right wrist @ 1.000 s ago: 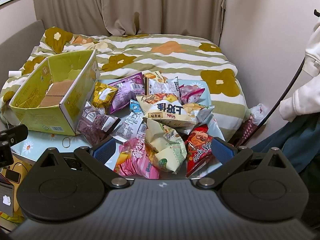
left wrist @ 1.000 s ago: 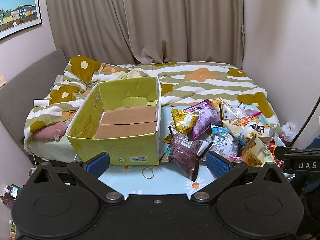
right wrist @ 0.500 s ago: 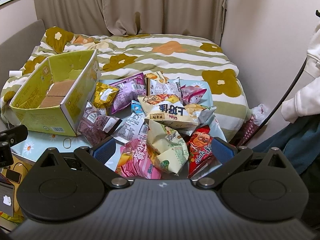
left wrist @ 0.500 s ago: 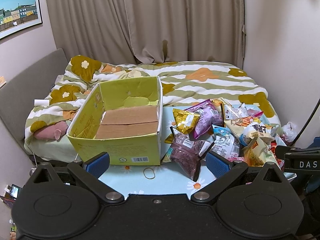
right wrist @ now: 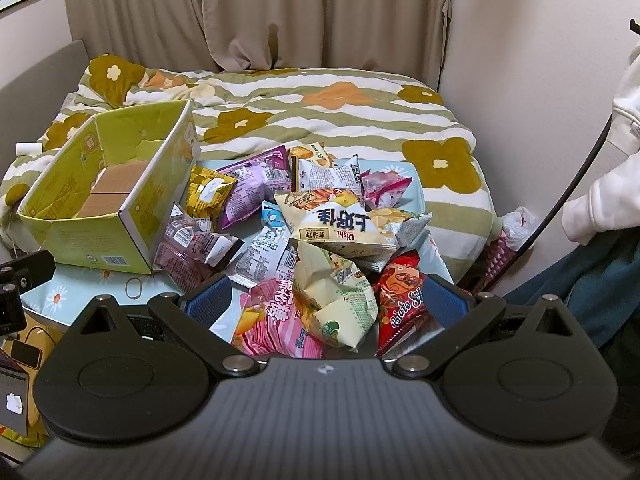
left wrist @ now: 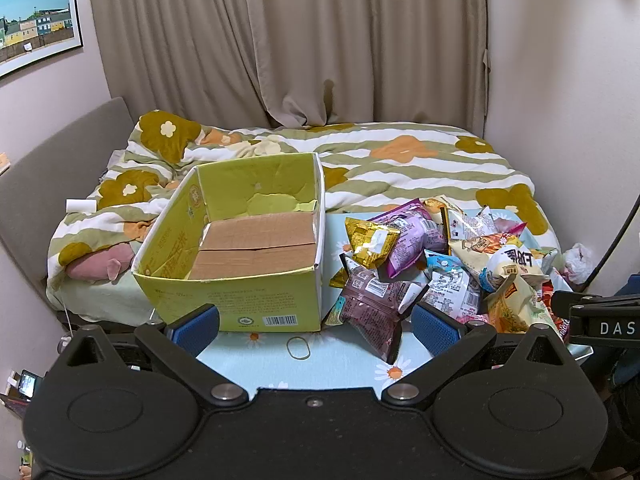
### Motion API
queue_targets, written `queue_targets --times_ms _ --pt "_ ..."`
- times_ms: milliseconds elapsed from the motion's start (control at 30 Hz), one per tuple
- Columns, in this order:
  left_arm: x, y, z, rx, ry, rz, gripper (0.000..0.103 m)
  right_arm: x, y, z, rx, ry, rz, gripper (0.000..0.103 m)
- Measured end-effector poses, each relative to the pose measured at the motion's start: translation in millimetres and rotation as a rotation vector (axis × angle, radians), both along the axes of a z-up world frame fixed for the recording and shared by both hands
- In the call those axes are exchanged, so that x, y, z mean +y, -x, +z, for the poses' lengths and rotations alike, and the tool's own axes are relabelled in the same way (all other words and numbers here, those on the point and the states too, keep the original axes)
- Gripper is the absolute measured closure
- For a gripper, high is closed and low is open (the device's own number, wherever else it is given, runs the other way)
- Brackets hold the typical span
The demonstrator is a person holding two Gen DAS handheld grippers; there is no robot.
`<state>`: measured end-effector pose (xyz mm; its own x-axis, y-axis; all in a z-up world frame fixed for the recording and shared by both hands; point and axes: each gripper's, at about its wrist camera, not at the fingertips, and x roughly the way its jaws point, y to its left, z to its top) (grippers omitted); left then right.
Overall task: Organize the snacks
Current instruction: 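Grasp the pink marshmallow bag with the left tool while the right tool grasps the cream chip bag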
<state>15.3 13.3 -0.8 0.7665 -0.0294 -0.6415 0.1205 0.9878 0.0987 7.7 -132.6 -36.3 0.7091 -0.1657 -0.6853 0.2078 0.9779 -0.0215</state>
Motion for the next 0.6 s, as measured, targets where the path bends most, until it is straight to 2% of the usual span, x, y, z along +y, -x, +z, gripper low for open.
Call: queue_targets --times_ms 333,467,600 --pt "2 -5 1 0.013 0.002 -0.020 0.000 0 0 0 0.001 -0.004 -0.007 0.000" --pt "1 -14 -1 0.031 0.007 -0.076 0.000 -5 -1 1 0.003 -0.025 -0.021 0.000" --pt "-6 -22 -17 0.060 0.014 -0.167 0.000 -11 -2 -8 0.009 -0.026 -0.041 0.000"
